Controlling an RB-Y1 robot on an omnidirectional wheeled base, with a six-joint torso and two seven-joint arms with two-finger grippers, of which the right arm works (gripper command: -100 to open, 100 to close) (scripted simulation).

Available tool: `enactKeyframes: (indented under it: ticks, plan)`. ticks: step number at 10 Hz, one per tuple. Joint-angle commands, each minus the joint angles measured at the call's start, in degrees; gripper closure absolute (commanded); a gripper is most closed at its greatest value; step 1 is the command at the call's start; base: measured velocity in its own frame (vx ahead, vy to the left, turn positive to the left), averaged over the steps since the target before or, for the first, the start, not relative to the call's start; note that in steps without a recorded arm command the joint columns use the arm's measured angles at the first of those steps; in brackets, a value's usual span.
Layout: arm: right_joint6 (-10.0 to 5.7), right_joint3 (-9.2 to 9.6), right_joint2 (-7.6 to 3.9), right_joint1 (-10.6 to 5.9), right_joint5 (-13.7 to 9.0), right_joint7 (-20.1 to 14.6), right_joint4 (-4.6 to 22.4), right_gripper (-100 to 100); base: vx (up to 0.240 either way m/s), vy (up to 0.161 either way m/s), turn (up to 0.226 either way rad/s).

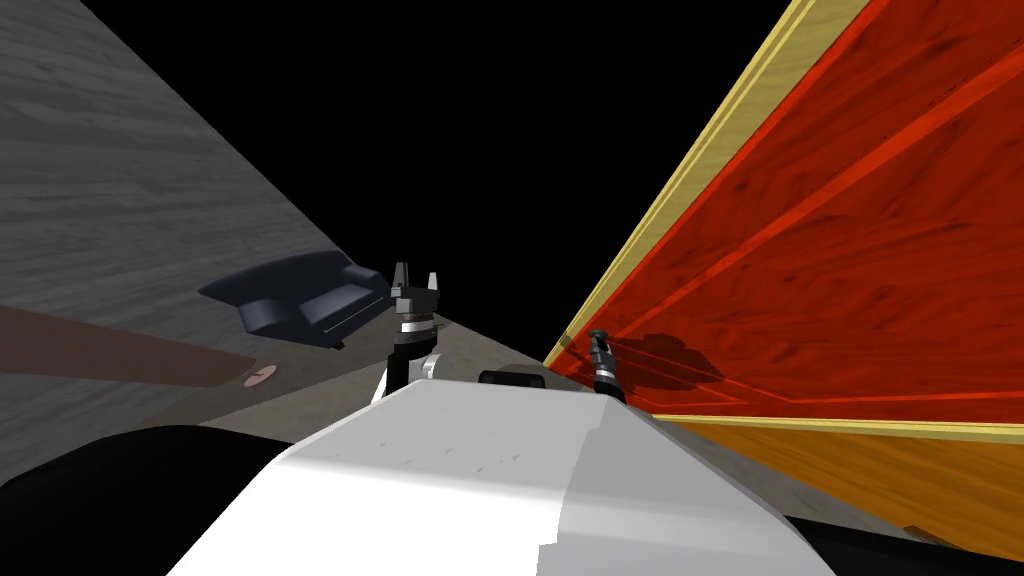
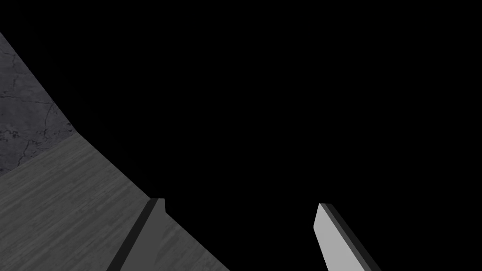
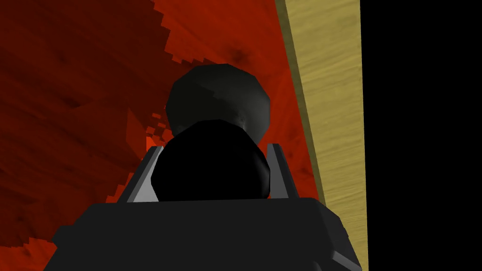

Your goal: Pull the door open

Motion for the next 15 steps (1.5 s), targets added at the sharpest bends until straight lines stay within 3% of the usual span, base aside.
enactKeyframes:
  ticks: [1, 15]
  plan:
    - [0.08, 0.3, 0.23, 0.04, -0.1, -1.6, -0.1, 100, -0.023, -0.002, 0.01]
    - [-0.38, 1.94, -0.12, -0.6, -3.0, -20.5, -0.1, 100, -0.029, -0.004, 0.024]
